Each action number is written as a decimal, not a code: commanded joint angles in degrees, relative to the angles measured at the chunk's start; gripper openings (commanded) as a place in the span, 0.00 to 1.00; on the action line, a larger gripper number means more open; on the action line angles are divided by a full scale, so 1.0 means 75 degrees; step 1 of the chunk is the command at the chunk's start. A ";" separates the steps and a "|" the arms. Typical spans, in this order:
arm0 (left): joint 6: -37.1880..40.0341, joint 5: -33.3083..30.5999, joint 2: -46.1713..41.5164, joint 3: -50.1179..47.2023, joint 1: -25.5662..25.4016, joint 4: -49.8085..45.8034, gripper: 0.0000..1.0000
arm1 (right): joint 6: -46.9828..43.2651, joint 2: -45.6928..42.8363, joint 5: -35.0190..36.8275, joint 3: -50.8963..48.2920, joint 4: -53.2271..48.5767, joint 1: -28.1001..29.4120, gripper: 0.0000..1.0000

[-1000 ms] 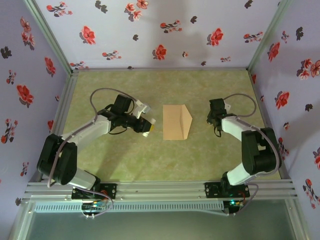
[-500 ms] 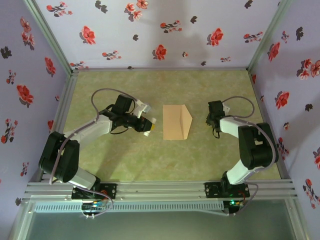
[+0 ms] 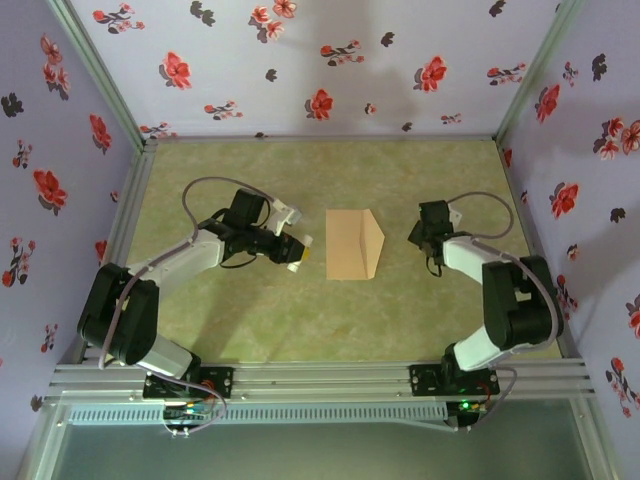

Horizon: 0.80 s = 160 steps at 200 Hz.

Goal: Place the letter into the envelope and seal it

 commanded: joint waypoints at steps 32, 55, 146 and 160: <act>-0.0308 0.0094 -0.0018 0.0523 -0.0041 0.0018 0.00 | -0.0430 -0.2129 -0.0249 0.0402 -0.1337 0.0046 0.71; -0.0797 -0.0329 -0.0040 0.0757 -0.0041 0.0293 0.00 | -0.0670 -0.2844 -0.0706 0.0833 -0.2051 0.0046 0.74; -0.5109 -0.5647 -0.1166 0.0806 -0.0457 0.0756 0.00 | -0.1332 -0.2280 -0.4410 0.2441 -0.2986 0.1589 0.70; -0.5552 -0.5821 -0.1353 0.0693 -0.0580 0.0955 0.00 | -0.1419 -0.1836 -0.4761 0.2801 -0.3008 0.2150 0.70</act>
